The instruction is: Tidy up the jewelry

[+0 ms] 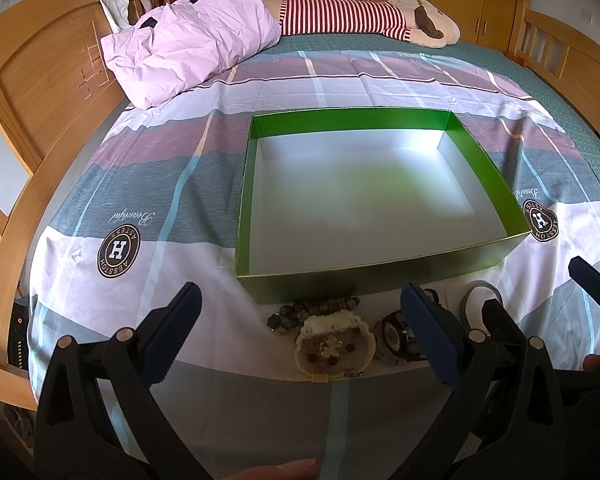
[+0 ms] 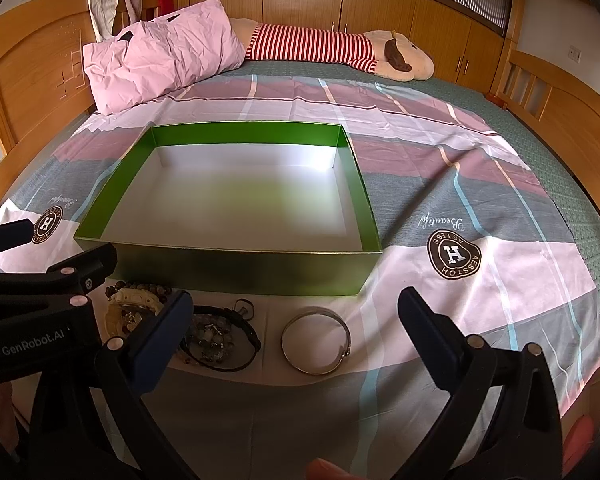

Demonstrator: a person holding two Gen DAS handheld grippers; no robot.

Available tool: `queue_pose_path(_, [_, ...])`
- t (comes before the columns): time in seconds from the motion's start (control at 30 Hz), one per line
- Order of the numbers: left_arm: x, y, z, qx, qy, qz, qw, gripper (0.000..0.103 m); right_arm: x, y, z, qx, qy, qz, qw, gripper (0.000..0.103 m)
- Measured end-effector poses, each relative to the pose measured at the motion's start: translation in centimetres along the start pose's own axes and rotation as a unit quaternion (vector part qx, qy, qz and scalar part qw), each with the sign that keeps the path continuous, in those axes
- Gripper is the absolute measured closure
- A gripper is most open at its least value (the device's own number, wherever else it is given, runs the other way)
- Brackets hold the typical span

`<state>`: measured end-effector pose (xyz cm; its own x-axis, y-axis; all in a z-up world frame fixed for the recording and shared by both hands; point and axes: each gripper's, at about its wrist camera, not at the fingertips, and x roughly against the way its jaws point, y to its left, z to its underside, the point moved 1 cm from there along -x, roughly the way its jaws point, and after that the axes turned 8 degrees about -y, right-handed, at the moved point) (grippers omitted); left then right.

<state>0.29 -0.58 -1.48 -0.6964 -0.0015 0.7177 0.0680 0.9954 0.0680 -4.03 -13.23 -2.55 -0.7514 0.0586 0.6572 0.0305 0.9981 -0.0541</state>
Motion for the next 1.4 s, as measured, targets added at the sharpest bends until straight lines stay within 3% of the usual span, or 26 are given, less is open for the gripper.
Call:
queue_pose_path(0.57, [0.0,0.0,0.0,-0.002,0.001,-0.001,1.0,0.002,0.0,0.1,0.0,0.002,0.0,0.002,1.0,0.001])
queue_pose_path(0.67, [0.0,0.6,-0.2,0.001,0.0,-0.011,0.9999,0.002,-0.3,-0.8,-0.6,0.021,-0.001,0.032,0.999,0.001])
queue_pose_path(0.73, [-0.2,1.9,-0.4,0.02,0.006,-0.014,0.9997,0.002,-0.9,-2.7,-1.2,0.014,0.015,0.048,0.999,0.001])
queue_pose_path(0.83, [-1.3,4.2,-0.3,0.046,0.039,-0.022,0.9979,0.004,-1.9,-5.2,-0.9,-0.009,0.054,0.036,0.998,0.004])
queue_pose_path(0.87, [-1.6,4.6,-0.3,0.051,0.047,-0.02,0.9974,0.006,-2.3,-5.4,-0.5,-0.011,0.064,0.032,0.997,0.007])
queue_pose_path(0.93, [-2.2,5.1,0.2,0.059,0.074,-0.004,0.9955,0.025,-3.2,-5.4,0.3,-0.014,0.094,0.018,0.995,0.033])
queue_pose_path(1.03, [-3.0,4.8,1.0,0.055,0.11,0.016,0.9923,0.047,-4.4,-4.4,1.5,-0.018,0.135,-0.017,0.991,0.062])
queue_pose_path(1.17, [-4.1,4.0,2.1,0.053,0.152,0.052,0.9855,0.056,-4.7,-2.6,2.5,-0.01,0.153,-0.058,0.986,0.063])
queue_pose_path(1.3, [-5.1,3.5,3.4,0.049,0.18,0.074,0.9797,0.079,-4.6,-0.7,3.1,0.013,0.156,-0.08,0.984,0.063])
queue_pose_path(1.4, [-6.6,3.2,4.6,0.048,0.206,0.074,0.9746,0.083,-4.7,0.3,3.3,0.023,0.155,-0.09,0.984,0.063])
